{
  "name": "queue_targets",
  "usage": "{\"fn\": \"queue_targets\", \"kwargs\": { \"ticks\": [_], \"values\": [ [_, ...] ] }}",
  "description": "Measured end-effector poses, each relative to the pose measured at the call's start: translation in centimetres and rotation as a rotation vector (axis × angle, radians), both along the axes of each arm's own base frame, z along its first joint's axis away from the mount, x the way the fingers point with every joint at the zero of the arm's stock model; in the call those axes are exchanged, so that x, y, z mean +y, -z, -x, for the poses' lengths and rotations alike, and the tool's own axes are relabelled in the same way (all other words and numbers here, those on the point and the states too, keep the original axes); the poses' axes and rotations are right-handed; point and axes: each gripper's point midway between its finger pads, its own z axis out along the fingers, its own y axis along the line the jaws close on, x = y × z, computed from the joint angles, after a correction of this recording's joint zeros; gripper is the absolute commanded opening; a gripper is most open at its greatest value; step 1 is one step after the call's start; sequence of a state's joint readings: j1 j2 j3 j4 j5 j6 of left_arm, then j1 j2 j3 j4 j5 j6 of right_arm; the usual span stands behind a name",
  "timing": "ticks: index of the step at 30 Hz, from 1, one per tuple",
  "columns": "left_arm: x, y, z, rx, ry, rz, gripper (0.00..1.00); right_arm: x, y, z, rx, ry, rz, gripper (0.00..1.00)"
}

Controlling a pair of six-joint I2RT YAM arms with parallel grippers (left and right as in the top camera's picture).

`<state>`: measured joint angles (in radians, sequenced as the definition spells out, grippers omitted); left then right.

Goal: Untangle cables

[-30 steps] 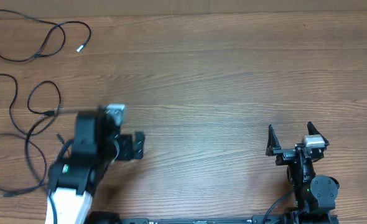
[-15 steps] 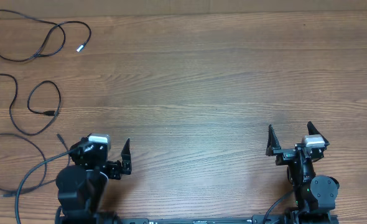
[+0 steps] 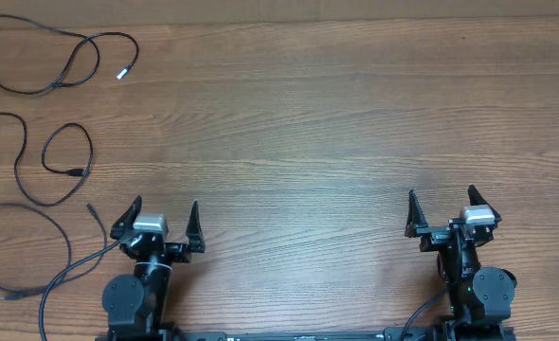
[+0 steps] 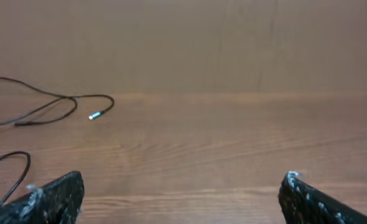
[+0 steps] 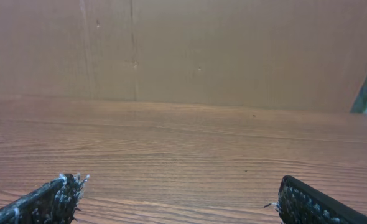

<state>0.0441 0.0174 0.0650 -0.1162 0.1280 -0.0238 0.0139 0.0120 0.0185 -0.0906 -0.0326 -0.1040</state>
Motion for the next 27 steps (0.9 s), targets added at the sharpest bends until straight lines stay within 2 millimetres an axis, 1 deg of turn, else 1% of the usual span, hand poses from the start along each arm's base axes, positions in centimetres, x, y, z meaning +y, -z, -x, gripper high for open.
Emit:
{"fn": "queue_targets", "kwargs": {
  "ticks": [3, 6, 8, 16, 27],
  "values": [
    [0.3, 0.1, -0.3, -0.025, -0.026, 0.028, 1.00, 0.0, 0.0, 0.0, 0.000, 0.000, 0.000, 1.00],
    [1.1, 1.3, -0.4, 0.009, -0.081, 0.069, 1.00, 0.0, 0.0, 0.0, -0.001, 0.000, 0.000, 1.00],
    [1.6, 1.7, -0.4, 0.015, -0.117, 0.075, 1.00, 0.0, 0.0, 0.0, -0.001, 0.000, 0.000, 1.00],
    [2.2, 1.7, -0.4, 0.012, -0.151, 0.024, 1.00, 0.0, 0.0, 0.0, 0.000, 0.000, 0.000, 1.00],
    [2.2, 1.7, -0.4, 0.012, -0.150, 0.010, 0.99, 0.0, 0.0, 0.0, -0.001, 0.000, 0.000, 1.00]
  ]
}}
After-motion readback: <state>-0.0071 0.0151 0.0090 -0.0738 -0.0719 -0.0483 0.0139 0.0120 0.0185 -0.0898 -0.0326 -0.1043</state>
